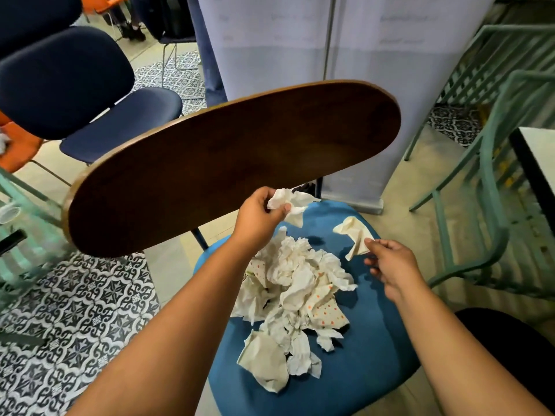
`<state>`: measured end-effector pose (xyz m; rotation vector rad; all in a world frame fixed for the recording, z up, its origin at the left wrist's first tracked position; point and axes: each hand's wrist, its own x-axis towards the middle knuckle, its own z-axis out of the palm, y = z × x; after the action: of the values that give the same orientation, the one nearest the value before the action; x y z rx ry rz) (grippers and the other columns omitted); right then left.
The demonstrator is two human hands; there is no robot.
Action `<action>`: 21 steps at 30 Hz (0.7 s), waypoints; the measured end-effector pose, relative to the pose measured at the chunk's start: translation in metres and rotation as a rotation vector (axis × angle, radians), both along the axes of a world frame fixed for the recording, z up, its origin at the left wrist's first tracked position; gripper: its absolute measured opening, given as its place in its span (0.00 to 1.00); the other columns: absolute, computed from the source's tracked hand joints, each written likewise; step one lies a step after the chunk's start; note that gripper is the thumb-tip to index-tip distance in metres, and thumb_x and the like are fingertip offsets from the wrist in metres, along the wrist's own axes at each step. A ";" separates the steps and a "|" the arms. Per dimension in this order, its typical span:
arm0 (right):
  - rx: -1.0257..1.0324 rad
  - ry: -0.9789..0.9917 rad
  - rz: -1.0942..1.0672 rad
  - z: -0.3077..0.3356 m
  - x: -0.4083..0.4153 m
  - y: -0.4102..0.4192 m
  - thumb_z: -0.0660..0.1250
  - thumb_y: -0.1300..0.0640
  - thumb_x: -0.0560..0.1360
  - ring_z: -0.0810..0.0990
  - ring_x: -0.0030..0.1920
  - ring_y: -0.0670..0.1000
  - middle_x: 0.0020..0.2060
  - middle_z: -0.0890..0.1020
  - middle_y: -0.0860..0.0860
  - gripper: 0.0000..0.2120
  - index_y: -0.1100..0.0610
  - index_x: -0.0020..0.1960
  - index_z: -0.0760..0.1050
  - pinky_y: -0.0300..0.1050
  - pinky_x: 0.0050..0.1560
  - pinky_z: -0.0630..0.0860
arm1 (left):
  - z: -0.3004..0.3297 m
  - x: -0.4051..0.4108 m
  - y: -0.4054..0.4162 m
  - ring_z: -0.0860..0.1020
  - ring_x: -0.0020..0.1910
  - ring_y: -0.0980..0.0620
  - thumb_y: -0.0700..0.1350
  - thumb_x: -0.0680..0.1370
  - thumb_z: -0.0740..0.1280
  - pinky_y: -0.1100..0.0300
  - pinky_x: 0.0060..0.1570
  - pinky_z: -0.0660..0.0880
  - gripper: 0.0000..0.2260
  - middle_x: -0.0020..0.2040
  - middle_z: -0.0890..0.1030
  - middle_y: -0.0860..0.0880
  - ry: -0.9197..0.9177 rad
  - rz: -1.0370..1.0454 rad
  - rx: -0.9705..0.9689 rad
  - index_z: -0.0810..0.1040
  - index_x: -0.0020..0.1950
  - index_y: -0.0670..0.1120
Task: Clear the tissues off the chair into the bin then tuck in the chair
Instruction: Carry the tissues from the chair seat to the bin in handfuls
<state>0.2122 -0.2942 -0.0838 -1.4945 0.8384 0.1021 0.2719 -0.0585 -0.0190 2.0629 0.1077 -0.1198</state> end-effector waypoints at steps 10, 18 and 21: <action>-0.097 -0.191 -0.183 0.055 -0.072 0.016 0.68 0.56 0.75 0.74 0.31 0.48 0.33 0.78 0.52 0.08 0.53 0.38 0.73 0.40 0.30 0.67 | 0.036 -0.051 0.001 0.82 0.45 0.48 0.49 0.74 0.72 0.48 0.48 0.80 0.04 0.44 0.84 0.50 -0.067 -0.199 -0.150 0.79 0.46 0.55; -0.188 -0.222 -0.416 0.070 -0.189 0.047 0.69 0.55 0.74 0.74 0.31 0.47 0.33 0.79 0.54 0.05 0.55 0.42 0.77 0.38 0.28 0.68 | 0.042 -0.109 -0.002 0.82 0.44 0.51 0.47 0.77 0.68 0.54 0.49 0.79 0.07 0.46 0.84 0.50 -0.029 -0.471 -0.145 0.79 0.54 0.49; -0.247 -0.160 -0.495 0.065 -0.242 0.051 0.69 0.55 0.74 0.76 0.30 0.46 0.34 0.81 0.54 0.05 0.56 0.44 0.78 0.40 0.32 0.71 | 0.039 -0.140 -0.015 0.82 0.45 0.51 0.44 0.76 0.69 0.55 0.48 0.79 0.08 0.47 0.84 0.48 0.002 -0.552 -0.171 0.80 0.54 0.47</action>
<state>-0.0299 -0.2435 -0.0187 -1.4560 1.0937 -0.4976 0.1315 -0.0732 0.0199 1.8724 -0.4597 -0.4539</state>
